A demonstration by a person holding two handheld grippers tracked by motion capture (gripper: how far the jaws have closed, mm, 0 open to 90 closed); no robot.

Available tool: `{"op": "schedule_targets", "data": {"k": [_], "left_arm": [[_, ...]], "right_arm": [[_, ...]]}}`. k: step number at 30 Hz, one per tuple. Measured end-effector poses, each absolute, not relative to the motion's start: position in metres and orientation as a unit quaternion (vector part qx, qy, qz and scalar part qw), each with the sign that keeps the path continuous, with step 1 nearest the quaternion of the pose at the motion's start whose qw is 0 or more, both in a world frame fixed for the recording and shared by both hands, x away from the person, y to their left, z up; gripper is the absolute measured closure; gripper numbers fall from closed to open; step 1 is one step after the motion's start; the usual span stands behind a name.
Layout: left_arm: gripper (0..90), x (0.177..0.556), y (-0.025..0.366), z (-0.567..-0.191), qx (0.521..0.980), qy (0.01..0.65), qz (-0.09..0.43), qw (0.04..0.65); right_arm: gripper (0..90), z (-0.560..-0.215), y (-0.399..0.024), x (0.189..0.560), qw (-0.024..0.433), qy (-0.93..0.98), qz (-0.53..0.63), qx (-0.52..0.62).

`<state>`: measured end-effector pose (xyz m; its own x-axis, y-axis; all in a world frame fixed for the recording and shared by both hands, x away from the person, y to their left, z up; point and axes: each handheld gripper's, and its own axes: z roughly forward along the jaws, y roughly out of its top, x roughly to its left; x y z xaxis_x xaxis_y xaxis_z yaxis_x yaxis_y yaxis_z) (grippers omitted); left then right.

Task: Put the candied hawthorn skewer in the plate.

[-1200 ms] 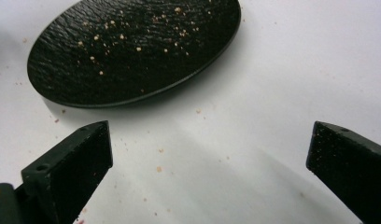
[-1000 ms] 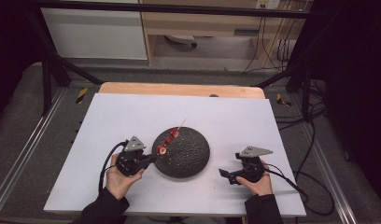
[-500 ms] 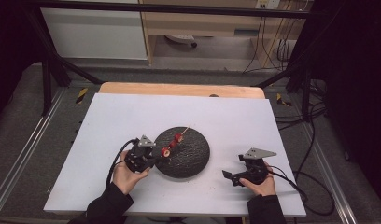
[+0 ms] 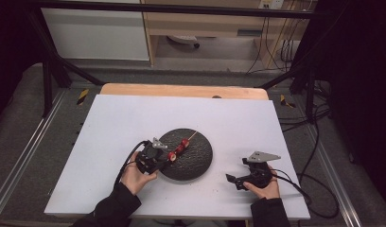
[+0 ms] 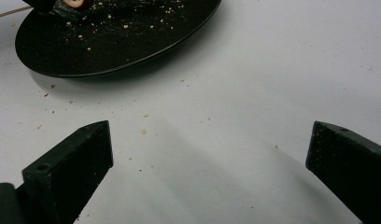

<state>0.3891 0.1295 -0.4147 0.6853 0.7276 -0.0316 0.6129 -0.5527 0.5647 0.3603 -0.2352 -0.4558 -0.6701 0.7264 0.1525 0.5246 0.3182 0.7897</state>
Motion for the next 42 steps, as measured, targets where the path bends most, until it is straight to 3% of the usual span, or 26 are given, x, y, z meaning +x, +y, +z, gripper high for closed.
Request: {"op": "schedule_targets", "data": {"k": [17,21,32,39,42], "left_arm": [[87.4,0.390,0.127,-0.417,0.878,0.377,0.104,0.276],[80.9,0.389,0.132,-0.414,0.877,0.366,0.103,0.293],[45.8,0.376,0.164,-0.400,0.870,0.339,0.125,0.337],[19.0,0.369,0.194,-0.400,0.859,0.343,0.137,0.354],[13.4,0.367,0.208,-0.403,0.854,0.353,0.130,0.359]], "right_arm": [[1.2,-0.455,-0.236,0.359,0.116,0.802,0.437,0.391],[1.2,-0.455,-0.236,0.359,0.118,0.803,0.435,0.390],[1.2,-0.454,-0.237,0.359,0.120,0.799,0.436,0.396],[1.0,-0.455,-0.236,0.359,0.120,0.799,0.436,0.396],[1.0,-0.454,-0.236,0.359,0.120,0.799,0.436,0.397]]}}
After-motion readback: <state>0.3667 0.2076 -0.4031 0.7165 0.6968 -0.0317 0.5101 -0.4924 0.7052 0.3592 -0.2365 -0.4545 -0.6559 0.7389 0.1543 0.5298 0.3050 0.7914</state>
